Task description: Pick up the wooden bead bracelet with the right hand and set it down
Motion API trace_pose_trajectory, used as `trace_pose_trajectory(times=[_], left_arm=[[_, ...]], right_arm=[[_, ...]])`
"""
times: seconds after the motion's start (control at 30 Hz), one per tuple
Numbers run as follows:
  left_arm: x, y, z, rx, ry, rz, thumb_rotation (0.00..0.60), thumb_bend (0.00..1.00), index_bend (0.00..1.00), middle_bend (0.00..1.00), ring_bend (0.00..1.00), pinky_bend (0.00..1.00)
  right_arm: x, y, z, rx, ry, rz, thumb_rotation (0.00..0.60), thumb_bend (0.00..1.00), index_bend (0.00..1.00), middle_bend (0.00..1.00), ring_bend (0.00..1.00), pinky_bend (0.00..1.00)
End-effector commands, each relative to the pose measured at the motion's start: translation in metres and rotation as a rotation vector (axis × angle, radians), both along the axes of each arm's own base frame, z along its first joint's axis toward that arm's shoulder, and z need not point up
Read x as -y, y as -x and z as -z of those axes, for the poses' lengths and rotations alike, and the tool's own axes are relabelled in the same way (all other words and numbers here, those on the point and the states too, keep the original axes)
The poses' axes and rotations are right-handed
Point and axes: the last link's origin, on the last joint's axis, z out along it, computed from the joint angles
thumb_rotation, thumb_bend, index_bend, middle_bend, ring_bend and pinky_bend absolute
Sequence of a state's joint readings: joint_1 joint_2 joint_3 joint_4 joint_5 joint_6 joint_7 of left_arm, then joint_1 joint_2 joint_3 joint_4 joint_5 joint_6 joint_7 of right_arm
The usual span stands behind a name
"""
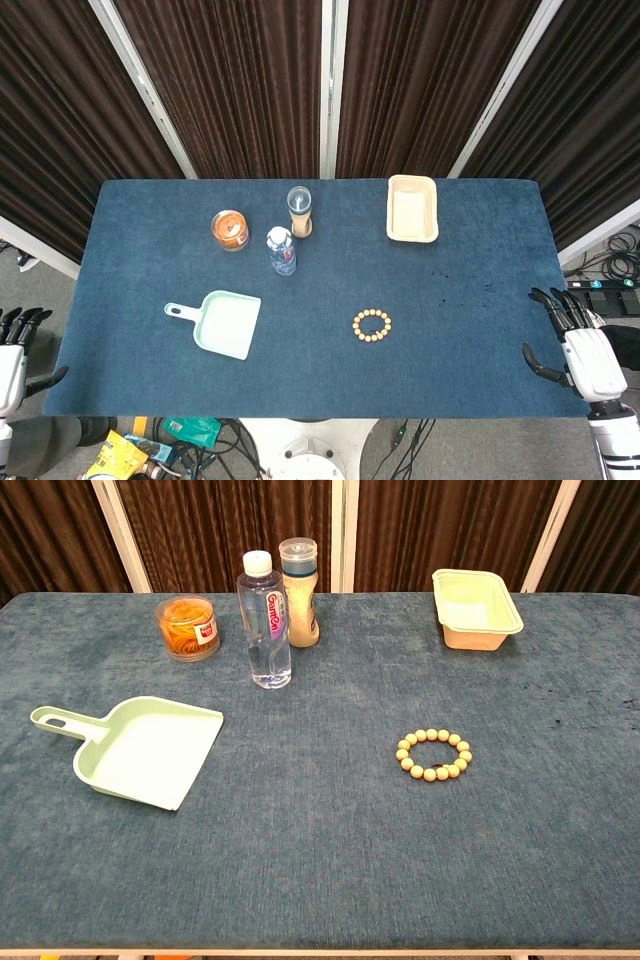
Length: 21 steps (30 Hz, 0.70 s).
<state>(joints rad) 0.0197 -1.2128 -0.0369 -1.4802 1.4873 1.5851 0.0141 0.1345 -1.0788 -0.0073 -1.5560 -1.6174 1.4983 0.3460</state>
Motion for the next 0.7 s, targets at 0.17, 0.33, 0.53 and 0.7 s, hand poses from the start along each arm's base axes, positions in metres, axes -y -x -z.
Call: trace_pose_trajectory(times=[0.17,0.33,0.53,0.7], left_arm=[[0.000,0.000,0.001,-0.007,0.012,-0.011,0.600,0.00,0.19,0.16,0.09,0.06],[-0.001,-0.002,0.003,0.006,0.030,-0.007,0.600,0.00,0.19,0.16,0.09,0.06],[-0.004,-0.003,0.005,0.023,0.043,0.002,0.600,0.00,0.19,0.16,0.09,0.06],[-0.004,-0.003,0.005,0.030,0.046,0.002,0.600,0.00,0.19,0.16,0.09,0.06]], right_arm=[[-0.001,-0.001,0.001,-0.037,0.009,-0.010,0.539,0.33,0.04,0.14,0.00,0.03],[0.004,-0.008,0.005,-0.050,-0.007,-0.044,0.538,0.33,0.04,0.13,0.00,0.03],[0.039,-0.041,0.036,-0.069,-0.136,-0.184,0.546,0.33,0.01,0.15,0.00,0.03],[0.087,-0.083,0.078,-0.107,-0.294,-0.293,0.600,0.33,0.13,0.23,0.00,0.06]])
